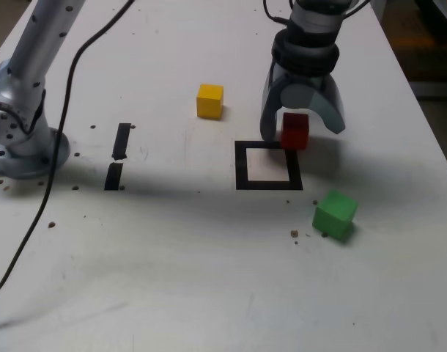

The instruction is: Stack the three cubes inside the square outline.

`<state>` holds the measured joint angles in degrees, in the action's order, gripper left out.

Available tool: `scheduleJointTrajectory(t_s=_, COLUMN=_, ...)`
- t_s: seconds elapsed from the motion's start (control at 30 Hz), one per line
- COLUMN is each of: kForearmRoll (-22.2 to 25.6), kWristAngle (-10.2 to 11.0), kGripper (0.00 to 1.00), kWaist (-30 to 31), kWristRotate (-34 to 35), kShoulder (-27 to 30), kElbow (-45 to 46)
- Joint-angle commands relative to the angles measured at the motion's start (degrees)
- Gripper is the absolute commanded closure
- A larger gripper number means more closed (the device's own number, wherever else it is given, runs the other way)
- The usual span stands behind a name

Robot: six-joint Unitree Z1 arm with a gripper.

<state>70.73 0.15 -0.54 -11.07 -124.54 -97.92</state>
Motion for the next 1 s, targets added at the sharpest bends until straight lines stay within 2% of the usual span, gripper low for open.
scheduleJointTrajectory(t_s=0.0, kForearmRoll=-0.06, kWristAngle=-0.35, kGripper=0.06, kWaist=-0.37, kWristRotate=-0.17, kShoulder=-0.32, kElbow=0.09)
scheduleJointTrajectory(t_s=0.13, kForearmRoll=0.29, kWristAngle=-1.66, kGripper=0.17, kWaist=-1.21, kWristRotate=-0.24, kShoulder=-0.59, kElbow=1.20)
scheduleJointTrajectory(t_s=0.37, kForearmRoll=-0.76, kWristAngle=-2.75, kGripper=0.53, kWaist=-1.75, kWristRotate=-0.08, kShoulder=-0.31, kElbow=2.18)
scheduleJointTrajectory(t_s=0.5, kForearmRoll=-2.57, kWristAngle=-3.07, kGripper=0.67, kWaist=-1.68, kWristRotate=-0.60, kShoulder=-0.14, kElbow=2.09)
scheduleJointTrajectory(t_s=0.7, kForearmRoll=-4.09, kWristAngle=-3.55, kGripper=0.80, kWaist=-1.31, kWristRotate=-1.38, kShoulder=0.58, kElbow=2.50)
scheduleJointTrajectory(t_s=0.83, kForearmRoll=-3.76, kWristAngle=-3.18, kGripper=0.82, kWaist=-0.68, kWristRotate=-0.49, kShoulder=2.67, kElbow=3.61)
scheduleJointTrajectory(t_s=0.97, kForearmRoll=-3.16, kWristAngle=-1.85, kGripper=0.83, kWaist=0.55, kWristRotate=1.92, kShoulder=6.17, kElbow=5.49)
